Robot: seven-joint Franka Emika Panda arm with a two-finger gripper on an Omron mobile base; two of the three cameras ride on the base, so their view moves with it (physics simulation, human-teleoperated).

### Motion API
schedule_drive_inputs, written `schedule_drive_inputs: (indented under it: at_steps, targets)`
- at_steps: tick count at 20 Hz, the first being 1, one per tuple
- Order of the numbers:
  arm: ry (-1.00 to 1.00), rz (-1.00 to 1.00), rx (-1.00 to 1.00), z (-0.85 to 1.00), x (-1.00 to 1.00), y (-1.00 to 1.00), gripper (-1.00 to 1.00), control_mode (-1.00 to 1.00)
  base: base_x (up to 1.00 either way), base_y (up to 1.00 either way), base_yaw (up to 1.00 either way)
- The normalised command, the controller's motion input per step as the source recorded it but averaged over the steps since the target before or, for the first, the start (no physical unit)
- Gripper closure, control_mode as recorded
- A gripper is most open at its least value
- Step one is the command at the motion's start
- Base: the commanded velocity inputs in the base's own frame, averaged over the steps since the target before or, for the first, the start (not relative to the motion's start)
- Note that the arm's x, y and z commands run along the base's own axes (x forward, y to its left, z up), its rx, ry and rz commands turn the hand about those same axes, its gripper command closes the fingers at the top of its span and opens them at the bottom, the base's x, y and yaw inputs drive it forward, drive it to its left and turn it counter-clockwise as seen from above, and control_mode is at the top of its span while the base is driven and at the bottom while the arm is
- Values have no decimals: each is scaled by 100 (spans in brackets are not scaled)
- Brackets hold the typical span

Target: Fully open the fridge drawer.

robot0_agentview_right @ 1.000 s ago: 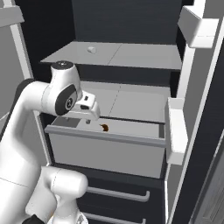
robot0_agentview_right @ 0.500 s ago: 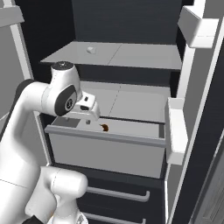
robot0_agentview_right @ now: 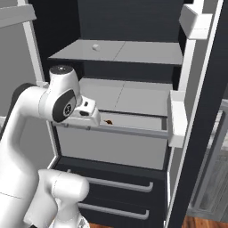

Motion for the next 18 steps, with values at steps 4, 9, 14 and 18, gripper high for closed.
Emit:
schedule_drive_inputs:
  at_steps: [4,9,14,18]
  targets:
    - [0,0,0,0,-3,0,-100,-100,-30,-2,0]
    - [0,0,0,0,-7,0,-100,-100,0,0,0]
    - [0,0,0,-6,38,-13,-100,-100,0,0,0]
    - [0,0,0,-14,88,-3,-100,-100,0,0,0]
